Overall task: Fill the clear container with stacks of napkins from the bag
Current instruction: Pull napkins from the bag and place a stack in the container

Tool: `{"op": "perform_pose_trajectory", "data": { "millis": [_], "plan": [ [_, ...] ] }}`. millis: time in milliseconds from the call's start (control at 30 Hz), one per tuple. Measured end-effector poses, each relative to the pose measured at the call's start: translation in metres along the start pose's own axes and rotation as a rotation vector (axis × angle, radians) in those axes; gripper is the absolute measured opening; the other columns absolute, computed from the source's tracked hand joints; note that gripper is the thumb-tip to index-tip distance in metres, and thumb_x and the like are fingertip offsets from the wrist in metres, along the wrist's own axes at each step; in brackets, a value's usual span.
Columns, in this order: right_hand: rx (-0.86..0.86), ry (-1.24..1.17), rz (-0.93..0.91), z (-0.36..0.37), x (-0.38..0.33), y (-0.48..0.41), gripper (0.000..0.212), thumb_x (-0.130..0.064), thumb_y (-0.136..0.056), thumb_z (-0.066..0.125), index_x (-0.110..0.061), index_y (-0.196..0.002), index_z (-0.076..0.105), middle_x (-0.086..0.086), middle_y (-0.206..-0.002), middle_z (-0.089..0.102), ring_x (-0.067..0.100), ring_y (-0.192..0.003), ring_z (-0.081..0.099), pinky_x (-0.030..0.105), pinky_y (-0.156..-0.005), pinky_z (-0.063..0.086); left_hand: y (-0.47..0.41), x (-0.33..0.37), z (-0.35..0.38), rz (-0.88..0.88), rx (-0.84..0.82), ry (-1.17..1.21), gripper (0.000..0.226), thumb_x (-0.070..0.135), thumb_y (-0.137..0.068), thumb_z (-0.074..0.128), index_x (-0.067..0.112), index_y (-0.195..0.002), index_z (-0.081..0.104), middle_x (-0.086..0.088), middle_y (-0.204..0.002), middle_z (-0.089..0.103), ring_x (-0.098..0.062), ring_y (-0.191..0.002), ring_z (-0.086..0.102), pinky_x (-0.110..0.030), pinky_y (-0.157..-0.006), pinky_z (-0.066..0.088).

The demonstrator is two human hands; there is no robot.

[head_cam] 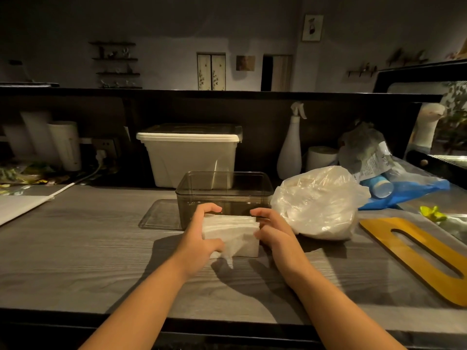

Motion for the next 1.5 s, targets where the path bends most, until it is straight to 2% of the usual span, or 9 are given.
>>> {"op": "perform_pose_trajectory", "data": {
  "millis": [67,167,267,600,733,967,1133,1300,1500],
  "plan": [
    [-0.071,0.049,-0.029,0.003,0.0,0.002,0.068,-0.009,-0.061,0.059,-0.035,-0.124,0.054,0.004,-0.126,0.057,0.022,-0.111,0.059,0.024,-0.075,0.053,0.0,0.005,0.004,0.006,-0.038,0.04,0.078,-0.006,-0.061,0.06,0.026,-0.127,0.037,-0.014,-0.114,0.045,-0.023,-0.094,0.055,-0.017,-0.063,0.05],
    [-0.14,0.059,-0.055,0.01,-0.002,0.004,0.081,-0.005,-0.055,0.057,-0.038,-0.127,0.049,0.001,-0.127,0.05,0.023,-0.112,0.056,0.022,-0.074,0.054,0.001,0.007,0.007,0.039,-0.046,0.037,0.08,-0.013,-0.061,0.057,0.026,-0.127,0.033,-0.013,-0.112,0.042,-0.023,-0.091,0.054,-0.018,-0.06,0.049],
    [-0.122,0.108,-0.051,0.01,-0.003,0.004,0.081,-0.004,-0.057,0.06,-0.043,-0.126,0.045,-0.001,-0.128,0.046,0.021,-0.113,0.053,0.022,-0.075,0.055,0.002,0.003,0.003,0.035,0.013,0.0,0.079,-0.027,-0.072,0.053,0.032,-0.121,0.035,-0.014,-0.114,0.042,-0.023,-0.095,0.053,-0.019,-0.061,0.052],
    [-0.025,0.185,-0.079,0.013,-0.003,0.007,0.059,0.009,-0.074,0.064,-0.031,-0.117,0.054,0.003,-0.115,0.054,0.02,-0.099,0.06,0.032,-0.071,0.061,0.006,0.006,0.002,0.07,-0.041,-0.027,0.086,-0.023,-0.071,0.064,0.034,-0.13,0.04,-0.007,-0.12,0.049,-0.02,-0.108,0.057,-0.024,-0.075,0.056],
    [0.051,0.181,-0.08,0.011,-0.003,0.007,0.043,0.008,-0.078,0.062,-0.024,-0.107,0.058,0.004,-0.108,0.058,0.018,-0.089,0.06,0.019,-0.056,0.051,0.007,0.004,0.003,0.015,0.035,-0.07,0.071,-0.017,-0.074,0.066,0.032,-0.122,0.046,-0.008,-0.115,0.047,-0.022,-0.097,0.059,-0.022,-0.063,0.055],
    [-0.027,0.237,-0.089,0.013,-0.005,0.007,0.047,0.006,-0.075,0.063,-0.024,-0.11,0.056,0.002,-0.109,0.057,0.016,-0.095,0.059,0.021,-0.066,0.056,0.003,0.001,0.003,-0.019,0.054,-0.193,0.036,-0.006,-0.08,0.064,0.02,-0.103,0.056,-0.012,-0.106,0.056,-0.019,-0.087,0.056,-0.015,-0.056,0.047],
    [0.021,0.255,-0.093,0.013,0.0,0.003,0.033,0.005,-0.075,0.062,-0.02,-0.098,0.06,0.005,-0.099,0.062,0.023,-0.088,0.062,0.035,-0.069,0.058,0.006,0.003,0.0,-0.028,-0.013,-0.012,0.056,-0.01,-0.076,0.067,0.026,-0.117,0.052,-0.011,-0.112,0.054,-0.024,-0.094,0.061,-0.021,-0.063,0.052],
    [-0.011,0.232,-0.09,0.012,-0.003,0.002,0.045,0.001,-0.068,0.062,-0.021,-0.106,0.055,0.005,-0.106,0.057,0.021,-0.095,0.06,0.029,-0.072,0.058,0.007,0.007,0.01,-0.054,-0.095,-0.131,0.052,-0.011,-0.082,0.063,0.026,-0.116,0.05,-0.007,-0.11,0.055,-0.018,-0.091,0.057,-0.016,-0.059,0.049],
    [-0.032,0.114,-0.083,0.015,-0.008,0.001,0.058,-0.001,-0.058,0.055,-0.019,-0.113,0.052,0.004,-0.111,0.051,0.016,-0.096,0.054,0.014,-0.064,0.051,0.004,0.007,0.008,-0.06,-0.031,0.09,0.069,-0.01,-0.066,0.059,0.029,-0.12,0.041,-0.021,-0.118,0.048,-0.033,-0.103,0.057,-0.024,-0.071,0.053]
  ]
}}
Point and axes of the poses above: each hand's wrist, its own y-axis away from the middle knuckle, its own z-axis out of the palm, x = y × z, the point moved 3 cm from there along -y, towards the middle knuckle
